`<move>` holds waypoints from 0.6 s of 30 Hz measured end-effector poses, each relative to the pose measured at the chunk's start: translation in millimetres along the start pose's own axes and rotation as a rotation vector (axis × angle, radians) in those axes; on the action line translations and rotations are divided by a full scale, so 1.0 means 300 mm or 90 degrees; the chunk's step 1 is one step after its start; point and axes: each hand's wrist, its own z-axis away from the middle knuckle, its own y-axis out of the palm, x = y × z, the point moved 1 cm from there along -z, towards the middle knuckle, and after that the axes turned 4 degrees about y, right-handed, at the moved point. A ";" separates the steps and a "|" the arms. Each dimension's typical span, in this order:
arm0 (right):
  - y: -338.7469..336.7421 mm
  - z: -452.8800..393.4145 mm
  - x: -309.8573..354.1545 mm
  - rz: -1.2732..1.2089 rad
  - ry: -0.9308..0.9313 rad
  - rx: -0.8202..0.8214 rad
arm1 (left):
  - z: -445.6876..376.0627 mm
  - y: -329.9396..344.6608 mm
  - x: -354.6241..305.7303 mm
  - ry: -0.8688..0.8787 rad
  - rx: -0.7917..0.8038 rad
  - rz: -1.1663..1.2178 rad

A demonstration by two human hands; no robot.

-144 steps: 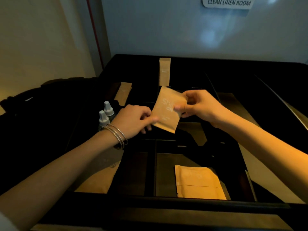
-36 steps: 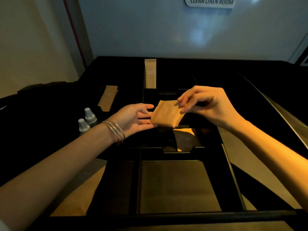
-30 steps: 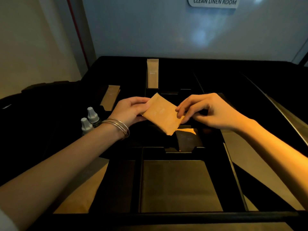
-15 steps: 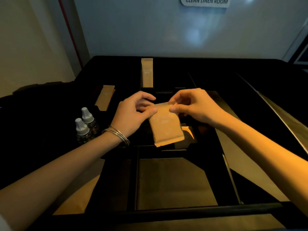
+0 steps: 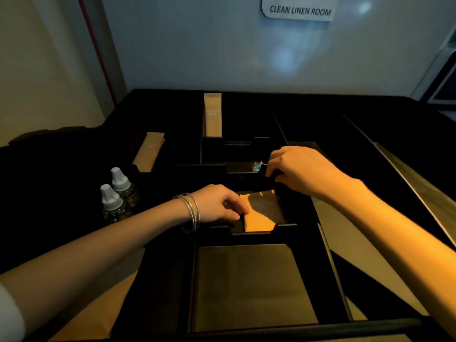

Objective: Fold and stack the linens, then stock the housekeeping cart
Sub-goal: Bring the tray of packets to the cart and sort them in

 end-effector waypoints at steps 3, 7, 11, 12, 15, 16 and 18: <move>-0.007 0.002 -0.043 -0.035 -0.110 0.048 | -0.022 0.002 -0.008 0.012 0.042 0.049; -0.004 0.005 -0.038 -0.003 -0.126 0.121 | -0.037 0.006 -0.012 0.029 0.068 0.045; -0.002 0.007 -0.010 0.083 -0.133 0.194 | -0.026 -0.021 -0.018 0.049 0.114 0.025; 0.000 0.006 -0.002 0.099 -0.133 0.204 | -0.021 -0.033 -0.017 0.050 0.119 0.041; 0.003 0.000 0.011 0.124 -0.120 0.215 | -0.011 -0.042 -0.023 0.061 0.141 0.041; 0.005 -0.002 0.011 0.131 -0.118 0.220 | -0.011 -0.032 -0.029 0.069 0.148 0.019; 0.008 -0.003 0.012 0.141 -0.117 0.228 | -0.015 -0.003 -0.044 0.082 0.120 -0.036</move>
